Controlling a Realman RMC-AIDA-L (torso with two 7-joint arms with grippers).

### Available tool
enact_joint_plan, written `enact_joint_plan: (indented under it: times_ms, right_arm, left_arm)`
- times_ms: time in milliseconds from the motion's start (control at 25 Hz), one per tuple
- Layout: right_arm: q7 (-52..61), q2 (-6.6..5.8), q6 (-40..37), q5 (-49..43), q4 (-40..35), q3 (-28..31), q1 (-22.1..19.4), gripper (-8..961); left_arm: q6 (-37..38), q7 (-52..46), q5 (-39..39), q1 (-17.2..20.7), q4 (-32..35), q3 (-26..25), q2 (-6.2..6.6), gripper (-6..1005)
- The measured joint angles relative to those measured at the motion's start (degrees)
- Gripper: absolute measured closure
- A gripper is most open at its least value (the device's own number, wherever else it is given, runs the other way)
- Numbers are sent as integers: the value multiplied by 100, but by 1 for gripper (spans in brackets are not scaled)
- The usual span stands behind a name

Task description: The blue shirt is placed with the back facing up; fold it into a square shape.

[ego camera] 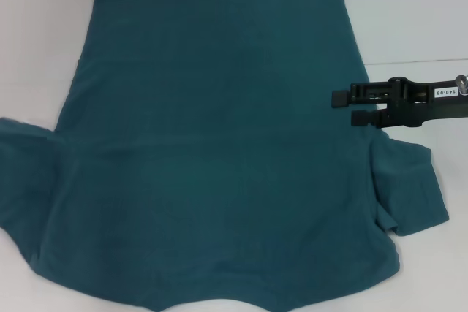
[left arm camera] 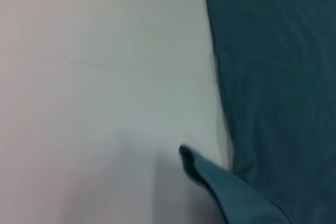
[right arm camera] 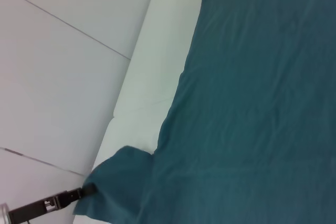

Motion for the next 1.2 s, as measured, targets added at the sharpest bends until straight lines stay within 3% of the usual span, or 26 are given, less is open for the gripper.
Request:
enact_joint_plan:
  times_ms: [400,560,880,1200]
  right_arm:
    - [0,0,-2,0,0,-21,4,69]
    - [0,0,-17,0,0,-22,20,69]
    - [27,1,-25,-15,9,-36,14,69]
    - [59,1,-25,-16,9,-23,-22,69]
  left_arm:
    - [630,-190,307,-287,316,62,81,985]
    - [1029,-569,271,-305,695,242,-32,985]
    - [1493,-909,195,-747,732,363,-484,985]
    - [1261,-1220,179,-1083,93,773,-544,984]
